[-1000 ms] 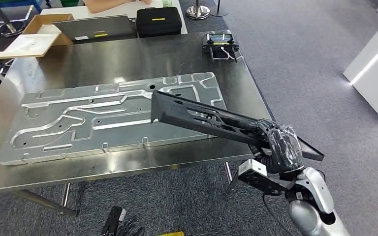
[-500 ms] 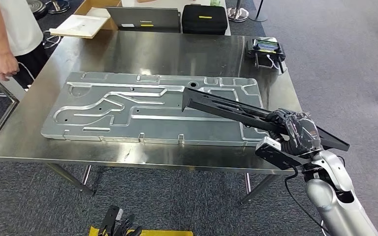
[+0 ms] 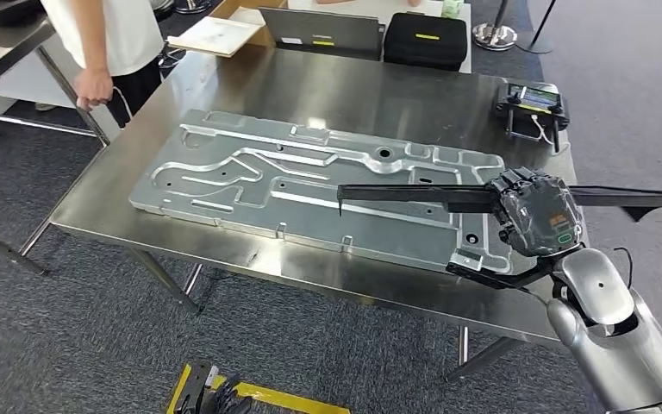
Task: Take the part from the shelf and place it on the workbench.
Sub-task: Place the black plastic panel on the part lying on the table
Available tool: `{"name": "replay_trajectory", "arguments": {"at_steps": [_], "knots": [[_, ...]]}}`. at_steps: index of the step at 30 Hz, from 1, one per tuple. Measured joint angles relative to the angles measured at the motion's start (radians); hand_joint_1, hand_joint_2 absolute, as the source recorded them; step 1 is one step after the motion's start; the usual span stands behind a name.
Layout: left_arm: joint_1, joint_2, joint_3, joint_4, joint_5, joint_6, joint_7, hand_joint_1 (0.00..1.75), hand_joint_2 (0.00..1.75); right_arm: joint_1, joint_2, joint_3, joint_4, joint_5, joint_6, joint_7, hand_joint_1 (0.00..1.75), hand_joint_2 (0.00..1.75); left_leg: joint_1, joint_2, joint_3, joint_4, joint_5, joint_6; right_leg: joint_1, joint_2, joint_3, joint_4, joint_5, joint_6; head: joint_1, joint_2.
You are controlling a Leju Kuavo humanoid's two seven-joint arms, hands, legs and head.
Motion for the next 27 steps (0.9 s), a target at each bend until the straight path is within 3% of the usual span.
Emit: {"name": "replay_trajectory", "arguments": {"at_steps": [1, 3, 5, 6, 8, 9, 11, 13, 14, 15, 16, 17, 19, 20, 22, 23, 24, 25, 27], "knots": [[0.001, -0.001, 0.0, 0.0, 0.0, -0.001, -0.002, 0.0, 1.75, -0.014, -0.005, 0.014, 0.007, 0.054, -0.025, 0.013, 1.75, 1.75, 0.0, 0.002, 0.006, -0.009, 0.014, 0.0, 0.001, -0.014, 0.001, 0.002, -0.002, 0.0, 0.0, 0.0], [0.0, -0.001, 0.0, 0.0, 0.0, -0.006, -0.008, 0.0, 1.75, -0.043, -0.014, 0.033, 0.015, 0.081, -0.019, 0.025, 1.75, 1.75, -0.003, 0.024, 0.069, -0.127, 0.074, 0.006, 0.004, -0.039, 0.002, 0.007, -0.008, 0.004, 0.0, 0.0], [-0.004, -0.004, 0.0, 0.0, 0.002, -0.012, -0.014, 0.0, 1.75, -0.075, -0.028, 0.043, 0.02, 0.075, 0.013, 0.03, 1.75, 1.75, -0.012, 0.057, 0.126, -0.236, 0.111, 0.022, 0.01, -0.062, 0.003, 0.015, -0.016, 0.012, 0.0, 0.0], [-0.004, -0.006, 0.0, 0.0, 0.002, -0.016, -0.016, 0.0, 1.75, -0.09, -0.036, 0.048, 0.023, 0.074, 0.027, 0.032, 1.75, 1.75, -0.016, 0.065, 0.136, -0.26, 0.115, 0.029, 0.014, -0.073, 0.003, 0.017, -0.019, 0.016, 0.0, 0.0], [-0.002, -0.009, 0.0, 0.0, 0.006, -0.021, -0.02, 0.0, 1.75, -0.108, -0.048, 0.056, 0.027, 0.074, 0.041, 0.034, 1.75, 1.75, -0.018, 0.042, 0.134, -0.265, 0.118, 0.041, 0.016, -0.093, 0.007, 0.015, -0.02, 0.024, 0.001, 0.0], [-0.001, -0.011, 0.0, 0.0, 0.007, -0.024, -0.022, 0.0, 1.75, -0.112, -0.052, 0.06, 0.029, 0.077, 0.043, 0.036, 1.75, 1.75, -0.016, 0.031, 0.136, -0.27, 0.121, 0.047, 0.013, -0.089, 0.01, 0.017, -0.025, 0.028, 0.001, 0.0], [-0.002, -0.014, 0.0, 0.0, 0.01, -0.03, -0.025, 0.0, 1.75, -0.116, -0.064, 0.065, 0.032, 0.086, 0.044, 0.04, 1.75, 1.75, -0.01, 0.007, 0.14, -0.279, 0.128, 0.058, 0.007, -0.039, -0.005, 0.064, -0.061, 0.036, 0.001, 0.0], [-0.005, -0.019, 0.0, 0.0, 0.011, -0.036, -0.029, 0.0, 1.75, -0.119, -0.081, 0.073, 0.035, 0.1, 0.044, 0.045, 1.75, 1.75, -0.008, -0.017, 0.141, -0.282, 0.132, 0.063, 0.003, 0.019, -0.062, 0.184, -0.125, 0.041, 0.002, 0.0], [-0.005, -0.021, 0.0, 0.0, 0.011, -0.039, -0.032, 0.0, 1.75, -0.12, -0.088, 0.077, 0.038, 0.109, 0.044, 0.047, 1.75, 1.75, -0.008, -0.03, 0.14, -0.281, 0.133, 0.064, 0.002, 0.03, -0.094, 0.248, -0.148, 0.043, 0.002, 0.0], [-0.004, -0.023, 0.0, 0.0, 0.011, -0.041, -0.035, 0.0, 1.75, -0.121, -0.093, 0.082, 0.041, 0.116, 0.044, 0.049, 1.75, 1.75, -0.008, -0.044, 0.14, -0.28, 0.133, 0.064, 0.002, 0.034, -0.116, 0.286, -0.153, 0.044, 0.001, 0.0], [-0.003, -0.024, 0.0, 0.0, 0.011, -0.043, -0.037, 0.0, 1.75, -0.121, -0.097, 0.086, 0.042, 0.122, 0.044, 0.05, 1.75, 1.75, -0.008, -0.057, 0.14, -0.278, 0.133, 0.064, 0.001, 0.036, -0.123, 0.289, -0.138, 0.044, 0.001, 0.0], [-0.002, -0.025, 0.0, 0.0, 0.011, -0.045, -0.038, 0.0, 1.75, -0.122, -0.101, 0.091, 0.044, 0.126, 0.043, 0.051, 1.75, 1.75, -0.008, -0.072, 0.14, -0.276, 0.133, 0.064, -0.001, 0.04, -0.11, 0.252, -0.104, 0.044, 0.001, 0.0], [-0.004, -0.026, 0.0, 0.0, 0.011, -0.046, -0.04, 0.0, 1.75, -0.129, -0.108, 0.098, 0.044, 0.129, 0.043, 0.052, 1.75, 1.75, -0.008, -0.098, 0.138, -0.271, 0.131, 0.06, -0.007, 0.075, -0.055, 0.121, -0.031, 0.041, 0.001, 0.0], [-0.005, -0.027, 0.0, 0.0, 0.011, -0.047, -0.041, 0.0, 1.75, -0.133, -0.112, 0.101, 0.044, 0.129, 0.043, 0.052, 1.75, 1.75, -0.009, -0.11, 0.135, -0.268, 0.132, 0.056, -0.009, 0.096, -0.034, 0.069, -0.011, 0.04, 0.001, 0.0], [-0.005, -0.027, -0.001, 0.0, 0.011, -0.048, -0.045, 0.0, 1.75, -0.139, -0.117, 0.109, 0.045, 0.13, 0.045, 0.052, 1.75, 1.75, -0.006, -0.132, 0.124, -0.267, 0.137, 0.044, -0.008, 0.116, -0.021, 0.031, -0.008, 0.036, 0.001, 0.0], [-0.003, -0.027, -0.001, 0.0, 0.011, -0.048, -0.047, 0.0, 1.75, -0.142, -0.118, 0.114, 0.046, 0.13, 0.047, 0.053, 1.75, 1.75, -0.005, -0.145, 0.12, -0.269, 0.14, 0.036, -0.007, 0.105, -0.021, 0.027, -0.007, 0.032, 0.001, 0.0], [-0.001, -0.028, -0.001, 0.0, 0.011, -0.049, -0.05, 0.0, 1.75, -0.144, -0.118, 0.119, 0.046, 0.13, 0.049, 0.054, 1.75, 1.75, -0.003, -0.146, 0.117, -0.269, 0.141, 0.03, -0.008, 0.093, -0.019, 0.023, -0.004, 0.027, 0.001, 0.0], [0.0, -0.028, -0.001, 0.0, 0.011, -0.049, -0.053, 0.0, 1.75, -0.146, -0.117, 0.123, 0.047, 0.13, 0.052, 0.056, 1.75, 1.75, -0.005, -0.129, 0.112, -0.261, 0.134, 0.024, -0.009, 0.082, -0.016, 0.018, -0.001, 0.021, 0.0, 0.0], [-0.003, -0.028, -0.001, 0.0, 0.011, -0.049, -0.061, 0.0, 1.75, -0.149, -0.117, 0.131, 0.05, 0.128, 0.059, 0.066, 1.75, 1.75, -0.008, -0.059, 0.077, -0.186, 0.087, 0.018, -0.01, 0.06, -0.011, 0.009, 0.003, 0.01, -0.001, 0.0]]}}
